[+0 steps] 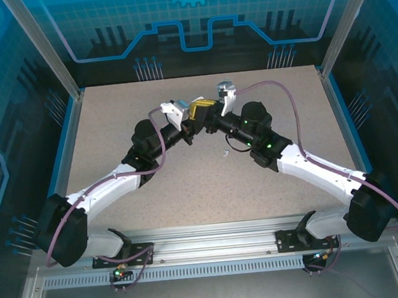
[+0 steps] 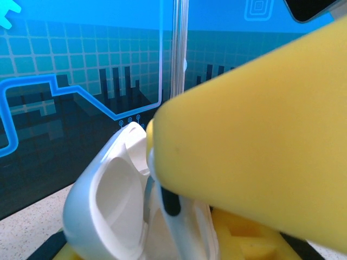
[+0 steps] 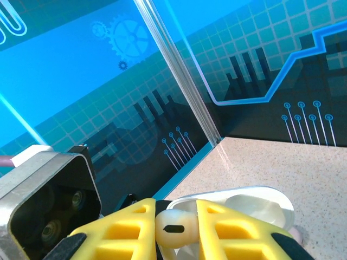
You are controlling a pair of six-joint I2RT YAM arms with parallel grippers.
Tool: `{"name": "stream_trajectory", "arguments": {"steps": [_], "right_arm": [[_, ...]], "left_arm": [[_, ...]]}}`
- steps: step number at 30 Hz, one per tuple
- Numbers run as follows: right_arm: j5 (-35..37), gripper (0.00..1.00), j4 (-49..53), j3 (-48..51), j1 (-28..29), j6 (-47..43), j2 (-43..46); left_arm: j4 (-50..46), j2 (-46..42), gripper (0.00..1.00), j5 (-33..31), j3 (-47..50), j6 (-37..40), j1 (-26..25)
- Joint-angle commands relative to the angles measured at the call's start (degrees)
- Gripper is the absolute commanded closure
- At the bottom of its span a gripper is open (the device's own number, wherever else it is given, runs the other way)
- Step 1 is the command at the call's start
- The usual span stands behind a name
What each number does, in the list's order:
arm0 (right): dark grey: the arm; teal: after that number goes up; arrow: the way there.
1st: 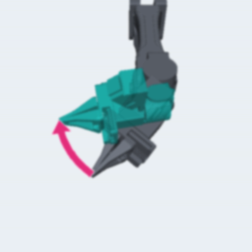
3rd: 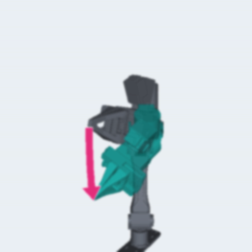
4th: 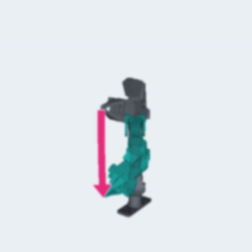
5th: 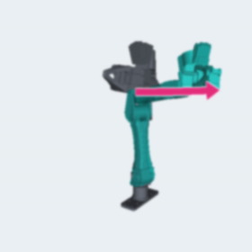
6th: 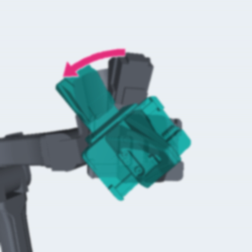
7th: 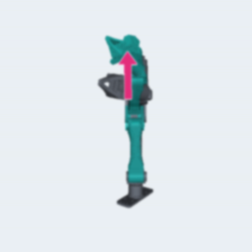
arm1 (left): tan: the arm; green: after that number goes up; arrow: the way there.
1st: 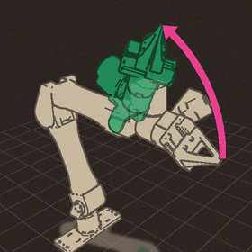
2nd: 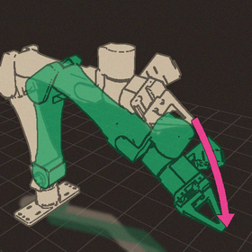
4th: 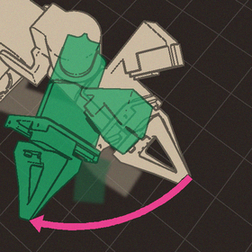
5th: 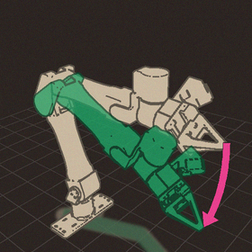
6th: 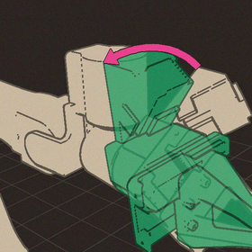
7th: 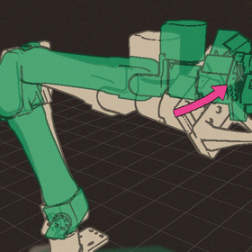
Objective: Insert wireless bluetooth earbuds into charging case
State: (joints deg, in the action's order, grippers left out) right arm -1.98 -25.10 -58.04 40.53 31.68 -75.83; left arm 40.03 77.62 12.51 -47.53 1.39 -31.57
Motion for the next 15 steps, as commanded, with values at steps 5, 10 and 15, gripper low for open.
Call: {"name": "stream_trajectory", "arguments": {"steps": [5, 10, 15], "right_arm": [[0.3, 0.8, 3.4, 4.0, 0.9, -3.0, 1.8], [-0.5, 0.8, 4.0, 4.5, 0.9, -3.4, 2.1], [-1.1, 0.8, 3.8, 3.9, 0.9, -3.3, 1.0]], "left_arm": [[5.8, -1.7, 1.0, -0.1, -2.7, -1.0, -0.2], [5.7, -1.9, 1.0, -0.1, -2.8, -1.0, -0.2], [5.4, -1.8, 1.0, 0.6, -2.8, -1.4, -0.2]]}}
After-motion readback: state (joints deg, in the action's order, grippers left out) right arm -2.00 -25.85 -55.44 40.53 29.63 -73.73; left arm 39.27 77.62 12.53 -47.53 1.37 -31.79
